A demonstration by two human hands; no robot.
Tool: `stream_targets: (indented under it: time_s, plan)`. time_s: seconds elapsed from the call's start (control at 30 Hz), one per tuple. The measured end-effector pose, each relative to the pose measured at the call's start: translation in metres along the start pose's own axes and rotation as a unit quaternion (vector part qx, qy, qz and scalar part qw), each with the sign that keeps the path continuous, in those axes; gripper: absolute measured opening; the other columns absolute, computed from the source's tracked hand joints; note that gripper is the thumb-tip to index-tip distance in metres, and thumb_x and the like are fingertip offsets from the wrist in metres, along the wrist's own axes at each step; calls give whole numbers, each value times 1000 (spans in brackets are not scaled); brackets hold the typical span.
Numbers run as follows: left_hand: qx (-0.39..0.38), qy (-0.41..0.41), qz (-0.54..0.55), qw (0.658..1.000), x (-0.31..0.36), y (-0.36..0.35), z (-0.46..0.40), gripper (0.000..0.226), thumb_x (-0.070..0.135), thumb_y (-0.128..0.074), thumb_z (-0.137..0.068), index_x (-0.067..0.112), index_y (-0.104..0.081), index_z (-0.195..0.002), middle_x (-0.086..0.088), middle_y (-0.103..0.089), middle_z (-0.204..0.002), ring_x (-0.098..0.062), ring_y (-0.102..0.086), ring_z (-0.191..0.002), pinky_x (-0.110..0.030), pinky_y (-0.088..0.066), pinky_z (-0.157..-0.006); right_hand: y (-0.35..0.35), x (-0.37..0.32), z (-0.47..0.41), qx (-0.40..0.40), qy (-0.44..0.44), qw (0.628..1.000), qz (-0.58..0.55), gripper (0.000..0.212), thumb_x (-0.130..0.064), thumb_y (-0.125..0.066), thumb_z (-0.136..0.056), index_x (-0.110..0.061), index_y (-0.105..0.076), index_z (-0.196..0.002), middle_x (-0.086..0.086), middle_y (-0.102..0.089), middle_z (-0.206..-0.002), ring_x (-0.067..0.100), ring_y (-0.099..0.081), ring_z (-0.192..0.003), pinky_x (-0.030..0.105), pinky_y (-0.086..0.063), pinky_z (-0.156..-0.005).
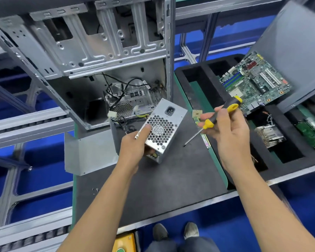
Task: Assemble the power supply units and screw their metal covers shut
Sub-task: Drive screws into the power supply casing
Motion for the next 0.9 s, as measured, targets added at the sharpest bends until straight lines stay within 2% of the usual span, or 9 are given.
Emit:
stream_targets:
  time_s: [0.13, 0.23, 0.27, 0.3, 0.37, 0.43, 0.5, 0.7, 0.9]
  plan:
    - [-12, -33, -26, 999, 3, 3, 0, 38, 48, -67, -90, 13, -69, -105, -10, -77, -93, -23, -73, -78, -37, -62, -70, -24, 2, -2, -24, -4, 1000, -5, 9, -32, -39, -106, -26, -46, -109, 10, -72, -99, 32, -74, -83, 35, -61, -69]
    - [70, -135, -90, 984, 6, 14, 14, 36, 53, -67, -83, 29, -64, -110, 5, -69, -110, -14, -68, -97, -40, -56, -90, -38, 6, -6, -33, -17, 999, -30, 10, -30, -36, -106, -25, -44, -111, 4, -69, -90, 33, -73, -77, 39, -60, -68]
    - [102, -207, -129, 965, 13, 17, 23, 36, 52, -67, -83, 31, -62, -113, 10, -63, -114, -11, -63, -104, -36, -52, -94, -40, 8, -7, -34, -20, 999, -31, 11, -30, -36, -106, -26, -44, -111, 3, -68, -88, 32, -72, -75, 41, -60, -68]
    - [125, -296, -175, 931, 21, 17, 36, 37, 48, -68, -84, 30, -61, -115, 9, -58, -119, -11, -57, -112, -32, -48, -99, -41, 10, -7, -35, -22, 999, -30, 11, -30, -35, -106, -26, -45, -110, 3, -67, -87, 31, -71, -72, 43, -60, -67]
    - [124, -459, -274, 836, 30, 3, 59, 40, 41, -72, -84, 20, -63, -117, -2, -54, -127, -21, -50, -122, -32, -38, -106, -40, 14, -5, -33, -24, 999, -25, 12, -29, -35, -106, -27, -46, -109, 4, -65, -86, 28, -69, -68, 46, -60, -66]
    - [98, -542, -349, 758, 26, -14, 71, 40, 40, -76, -84, 15, -69, -114, -5, -57, -131, -27, -51, -126, -41, -36, -107, -37, 18, -2, -35, -24, 999, -19, 12, -29, -35, -106, -28, -47, -108, 6, -65, -88, 27, -68, -67, 47, -60, -66]
    - [94, -566, -385, 723, 22, -22, 73, 34, 39, -78, -84, 14, -74, -108, -4, -64, -127, -26, -54, -126, -48, -39, -102, -36, 20, 1, -38, -24, 999, -17, 12, -29, -36, -106, -28, -48, -108, 7, -64, -89, 26, -68, -67, 47, -59, -65]
    - [104, -554, -353, 747, 21, -20, 71, 20, 28, -78, -84, 15, -78, -99, -2, -69, -119, -25, -57, -123, -51, -41, -97, -43, 20, 8, -55, -21, 998, -17, 12, -27, -36, -106, -26, -47, -108, 6, -63, -89, 26, -67, -69, 51, -60, -67]
    - [108, -541, -342, 761, 28, -19, 74, 15, 24, -79, -81, 13, -79, -91, -3, -70, -115, -29, -61, -118, -54, -42, -90, -50, 15, 12, -55, -9, 998, -3, 12, -22, -33, -108, -21, -45, -107, 3, -65, -89, 24, -68, -70, 44, -60, -65]
Point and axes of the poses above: each hand's wrist, its own z-axis away from the middle knuckle, its own y-axis out of the back of the hand, x = y × z, the point moved 8 cm from there along -z, towards the middle knuckle
